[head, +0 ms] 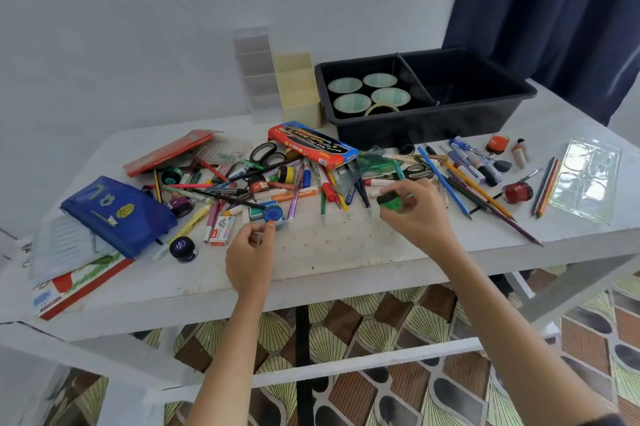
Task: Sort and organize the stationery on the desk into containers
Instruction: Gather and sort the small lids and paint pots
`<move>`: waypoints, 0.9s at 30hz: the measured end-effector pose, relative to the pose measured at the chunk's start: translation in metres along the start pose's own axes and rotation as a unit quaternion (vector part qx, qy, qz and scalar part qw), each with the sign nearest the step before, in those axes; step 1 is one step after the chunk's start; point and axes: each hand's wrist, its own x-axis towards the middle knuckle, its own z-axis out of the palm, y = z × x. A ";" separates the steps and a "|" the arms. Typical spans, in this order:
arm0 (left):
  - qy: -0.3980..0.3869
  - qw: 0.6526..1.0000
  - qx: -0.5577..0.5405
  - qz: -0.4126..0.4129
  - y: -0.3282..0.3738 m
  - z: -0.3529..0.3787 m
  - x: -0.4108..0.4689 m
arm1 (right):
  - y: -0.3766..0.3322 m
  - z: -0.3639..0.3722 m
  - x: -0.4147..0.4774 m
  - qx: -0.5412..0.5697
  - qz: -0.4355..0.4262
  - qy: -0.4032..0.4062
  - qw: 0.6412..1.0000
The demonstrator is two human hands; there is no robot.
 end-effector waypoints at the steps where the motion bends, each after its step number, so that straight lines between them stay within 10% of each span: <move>1: -0.001 1.000 -0.001 0.001 0.000 0.000 0.000 | 0.002 0.002 -0.003 -0.031 -0.027 0.003 0.999; 11: 0.002 1.000 -0.003 0.006 -0.006 0.001 0.002 | 0.017 0.014 -0.016 -0.200 -0.074 0.060 0.975; 27: -0.004 1.000 -0.022 0.013 -0.013 0.002 0.003 | 0.021 0.007 -0.014 -0.113 -0.060 0.048 0.991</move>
